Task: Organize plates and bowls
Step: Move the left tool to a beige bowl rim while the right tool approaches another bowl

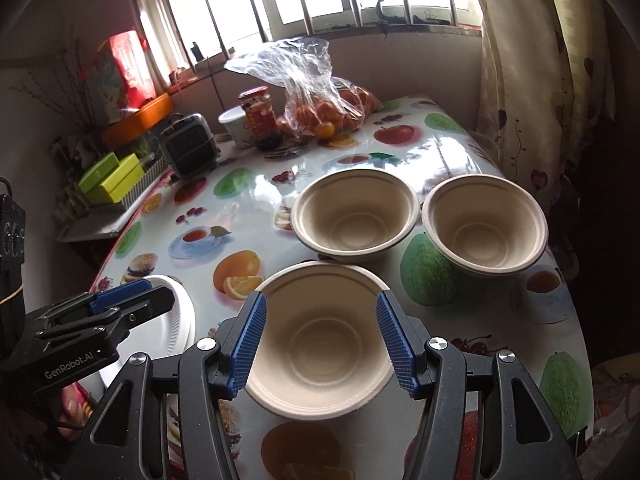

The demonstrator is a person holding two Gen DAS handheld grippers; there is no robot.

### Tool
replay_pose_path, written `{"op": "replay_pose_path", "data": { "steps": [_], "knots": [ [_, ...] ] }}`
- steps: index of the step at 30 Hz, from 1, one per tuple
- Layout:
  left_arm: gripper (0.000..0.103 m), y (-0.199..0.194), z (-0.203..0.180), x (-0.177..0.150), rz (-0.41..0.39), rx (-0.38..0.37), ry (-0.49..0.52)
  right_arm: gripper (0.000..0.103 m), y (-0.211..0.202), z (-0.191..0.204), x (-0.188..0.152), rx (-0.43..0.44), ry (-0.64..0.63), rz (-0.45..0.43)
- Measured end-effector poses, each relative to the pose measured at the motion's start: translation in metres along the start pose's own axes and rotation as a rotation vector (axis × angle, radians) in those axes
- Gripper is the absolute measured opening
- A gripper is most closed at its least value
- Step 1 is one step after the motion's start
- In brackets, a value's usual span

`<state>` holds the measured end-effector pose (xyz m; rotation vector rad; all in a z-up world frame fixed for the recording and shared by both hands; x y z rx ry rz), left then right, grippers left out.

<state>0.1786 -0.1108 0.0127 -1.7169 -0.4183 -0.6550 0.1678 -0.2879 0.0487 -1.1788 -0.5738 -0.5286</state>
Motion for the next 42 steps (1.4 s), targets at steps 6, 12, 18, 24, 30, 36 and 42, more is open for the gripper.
{"op": "replay_pose_path", "data": {
  "steps": [6, 12, 18, 24, 30, 36, 42],
  "knots": [
    [0.044, 0.012, -0.019, 0.015, 0.012, -0.021, 0.035, 0.057, -0.002, -0.025, 0.010, -0.016, 0.037, -0.020],
    [0.044, 0.028, -0.034, 0.035, 0.031, -0.035, 0.064, 0.057, 0.000, -0.047, 0.024, -0.033, 0.067, -0.043],
    [0.044, 0.048, -0.037, 0.060, 0.059, -0.028, 0.062, 0.057, 0.009, -0.059, 0.033, -0.033, 0.084, -0.042],
    [0.044, 0.071, -0.036, 0.082, 0.084, -0.036, 0.035, 0.057, 0.025, -0.063, 0.040, -0.013, 0.087, -0.027],
    [0.044, 0.091, -0.040, 0.087, 0.106, -0.062, 0.021, 0.057, 0.038, -0.060, 0.042, 0.016, 0.067, -0.014],
    [0.044, 0.113, -0.036, 0.088, 0.150, -0.074, -0.011, 0.049, 0.054, -0.062, 0.040, 0.028, 0.084, 0.015],
    [0.041, 0.122, -0.039, 0.092, 0.161, -0.085, -0.019, 0.040, 0.059, -0.068, 0.040, 0.038, 0.105, 0.022]
  ]
}}
Point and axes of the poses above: each gripper's, at about its wrist camera, not at the fingertips, and y roughly the way its jaws point, z to its left, x to its top, the point moved 5 cm from there along y, roughly the way its jaws point, and after that the axes turned 5 degrees about x, right-handed, at the moved point
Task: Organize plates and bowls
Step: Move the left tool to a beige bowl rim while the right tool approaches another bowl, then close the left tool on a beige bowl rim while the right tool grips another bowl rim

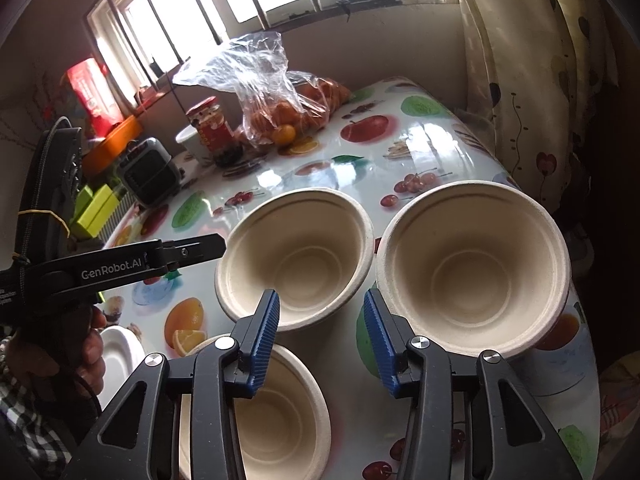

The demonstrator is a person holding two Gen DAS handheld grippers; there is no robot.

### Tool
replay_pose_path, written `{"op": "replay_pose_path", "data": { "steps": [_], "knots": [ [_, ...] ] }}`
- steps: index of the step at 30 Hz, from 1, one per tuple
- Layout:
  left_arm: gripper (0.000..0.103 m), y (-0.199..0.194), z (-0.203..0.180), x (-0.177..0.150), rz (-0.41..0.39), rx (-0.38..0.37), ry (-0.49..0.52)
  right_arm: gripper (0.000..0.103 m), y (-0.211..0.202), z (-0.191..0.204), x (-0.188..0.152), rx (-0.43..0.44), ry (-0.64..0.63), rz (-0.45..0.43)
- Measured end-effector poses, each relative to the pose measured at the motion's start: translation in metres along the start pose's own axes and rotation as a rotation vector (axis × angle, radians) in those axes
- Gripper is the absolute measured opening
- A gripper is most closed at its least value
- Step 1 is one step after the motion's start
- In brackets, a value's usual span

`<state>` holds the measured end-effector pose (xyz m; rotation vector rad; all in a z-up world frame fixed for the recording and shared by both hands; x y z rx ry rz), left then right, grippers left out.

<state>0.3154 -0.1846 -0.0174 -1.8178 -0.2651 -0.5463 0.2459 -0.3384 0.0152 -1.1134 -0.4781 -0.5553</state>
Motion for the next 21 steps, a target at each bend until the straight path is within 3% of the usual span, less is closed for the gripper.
{"op": "replay_pose_path", "data": {
  "steps": [3, 8, 21],
  "knots": [
    [0.036, 0.003, 0.000, 0.002, 0.004, -0.013, -0.006, 0.034, 0.003, -0.001, 0.000, 0.001, 0.005, 0.003],
    [0.031, 0.011, 0.001, 0.002, 0.021, -0.024, -0.023, 0.034, 0.005, -0.005, 0.000, 0.016, 0.024, 0.008],
    [0.026, 0.021, 0.000, 0.002, 0.045, -0.054, -0.041, 0.027, 0.014, -0.009, 0.002, 0.027, 0.046, 0.027]
  ]
}}
Point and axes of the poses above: each gripper's, at about its wrist camera, not at the fingertips, and y roughly the way its jaws point, z to its left, x to its top, the point moved 5 cm from there along y, roughly the way its jaws point, and after that the axes turned 5 degrees about x, right-handed, at the moved point
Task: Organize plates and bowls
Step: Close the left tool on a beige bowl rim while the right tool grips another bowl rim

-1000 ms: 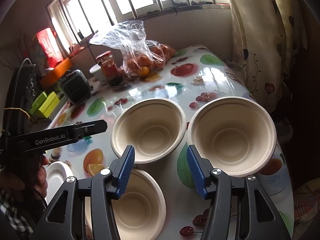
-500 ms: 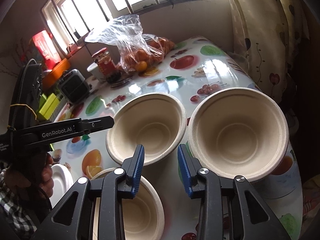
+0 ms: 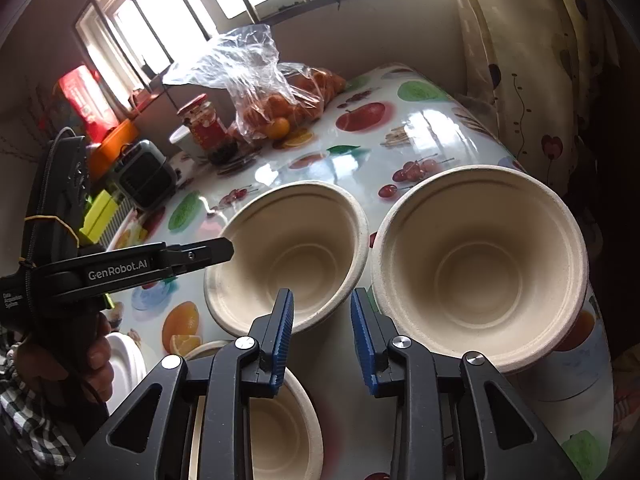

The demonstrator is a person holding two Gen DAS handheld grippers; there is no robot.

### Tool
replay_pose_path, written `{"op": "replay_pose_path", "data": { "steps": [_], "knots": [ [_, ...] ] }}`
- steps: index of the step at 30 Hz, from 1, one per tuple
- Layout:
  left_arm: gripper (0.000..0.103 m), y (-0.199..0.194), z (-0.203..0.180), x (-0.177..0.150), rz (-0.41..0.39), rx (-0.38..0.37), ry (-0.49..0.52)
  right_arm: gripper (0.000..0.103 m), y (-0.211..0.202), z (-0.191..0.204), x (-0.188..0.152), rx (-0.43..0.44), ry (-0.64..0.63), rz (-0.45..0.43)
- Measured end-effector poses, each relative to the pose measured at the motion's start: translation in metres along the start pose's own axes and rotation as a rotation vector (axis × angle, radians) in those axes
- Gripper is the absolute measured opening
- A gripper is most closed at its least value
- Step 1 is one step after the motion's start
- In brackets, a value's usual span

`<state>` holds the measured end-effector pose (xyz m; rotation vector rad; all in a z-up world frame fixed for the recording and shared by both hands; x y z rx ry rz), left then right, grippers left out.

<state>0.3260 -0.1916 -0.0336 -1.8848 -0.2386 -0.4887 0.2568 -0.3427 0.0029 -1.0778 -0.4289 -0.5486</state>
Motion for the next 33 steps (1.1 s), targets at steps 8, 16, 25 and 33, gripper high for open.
{"op": "replay_pose_path", "data": {
  "steps": [8, 16, 25, 33],
  "knots": [
    [0.026, 0.0016, -0.0014, 0.0000, 0.000, -0.009, 0.003, 0.025, 0.0012, -0.0012, -0.0005, 0.006, 0.010, 0.003],
    [0.026, 0.0029, -0.0030, 0.0013, -0.004, -0.003, 0.011, 0.025, 0.0014, -0.0012, 0.0000, 0.005, 0.011, 0.002],
    [0.026, 0.0000, -0.0015, 0.0008, -0.009, -0.002, 0.009, 0.025, 0.0016, -0.0002, 0.0009, 0.009, 0.010, -0.001],
    [0.026, 0.0039, 0.0022, -0.0007, 0.004, 0.020, 0.004, 0.025, 0.0037, -0.0009, -0.0002, 0.007, 0.019, 0.004]
  ]
}}
Point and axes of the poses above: each gripper's, at about its wrist camera, not at the fingertips, and y roughly the way its jaws point, z to its left, x to its top, the point moved 5 cm from there along y, roughly the way its jaws point, and after that the axes turned 5 degrees about x, right-handed, at the moved point
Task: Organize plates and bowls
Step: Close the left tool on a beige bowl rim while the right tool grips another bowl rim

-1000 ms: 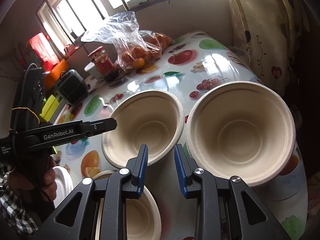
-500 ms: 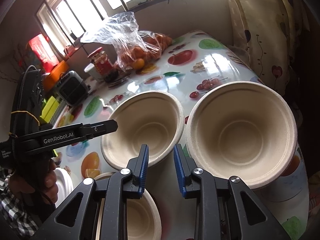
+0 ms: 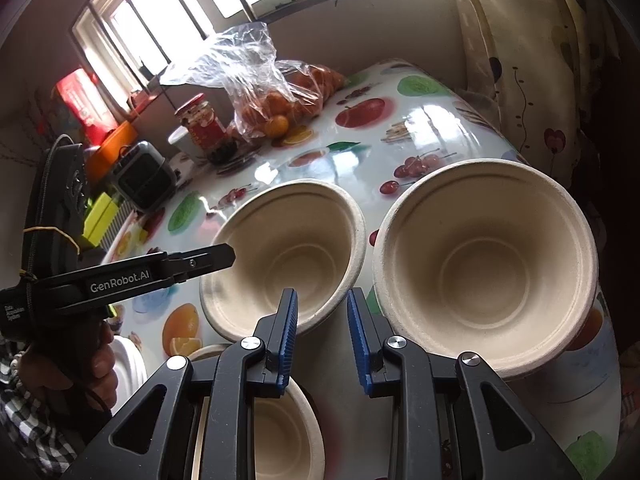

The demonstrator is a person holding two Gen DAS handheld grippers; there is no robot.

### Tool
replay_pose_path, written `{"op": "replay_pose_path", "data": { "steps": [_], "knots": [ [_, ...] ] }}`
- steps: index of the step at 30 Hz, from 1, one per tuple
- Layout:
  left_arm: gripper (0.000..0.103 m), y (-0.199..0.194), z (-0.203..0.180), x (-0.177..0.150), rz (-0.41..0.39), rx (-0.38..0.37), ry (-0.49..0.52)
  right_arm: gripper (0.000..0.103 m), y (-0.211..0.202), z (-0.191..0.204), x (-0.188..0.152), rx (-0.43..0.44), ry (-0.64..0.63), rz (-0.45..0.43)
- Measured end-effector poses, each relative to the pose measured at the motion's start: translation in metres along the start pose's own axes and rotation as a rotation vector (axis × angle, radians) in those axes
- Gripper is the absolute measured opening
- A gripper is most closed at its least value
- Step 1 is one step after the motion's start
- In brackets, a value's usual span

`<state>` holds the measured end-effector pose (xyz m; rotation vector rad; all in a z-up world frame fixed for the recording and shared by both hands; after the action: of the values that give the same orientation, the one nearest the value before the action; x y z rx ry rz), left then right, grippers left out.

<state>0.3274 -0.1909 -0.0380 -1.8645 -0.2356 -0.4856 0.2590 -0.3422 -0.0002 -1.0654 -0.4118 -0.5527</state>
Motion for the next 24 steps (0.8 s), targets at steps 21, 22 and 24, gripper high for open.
{"op": "replay_pose_path", "data": {
  "steps": [21, 22, 24],
  "knots": [
    [0.010, 0.0041, 0.0099, 0.0006, 0.019, -0.007, -0.043, 0.018, 0.0020, -0.0051, 0.0006, -0.003, 0.019, 0.000],
    [0.009, 0.0043, 0.0100, 0.0006, 0.021, -0.009, -0.044, 0.017, 0.0020, -0.0049, 0.0007, -0.002, 0.017, 0.000],
    [0.008, 0.0037, 0.0098, 0.0007, 0.018, -0.007, -0.045, 0.017, 0.0022, -0.0044, 0.0012, -0.002, 0.016, 0.000]
  ]
}}
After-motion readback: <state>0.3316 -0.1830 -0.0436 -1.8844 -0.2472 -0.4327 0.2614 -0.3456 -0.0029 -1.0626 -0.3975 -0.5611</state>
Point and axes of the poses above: each gripper's, at about its wrist camera, not at the fingertips, and y roughly the way its jaws point, z to its left, x to its top, the point moved 5 cm from there along y, roughly the way its jaws point, and after that the axes turned 5 degrees about x, right-handed, at the moved point
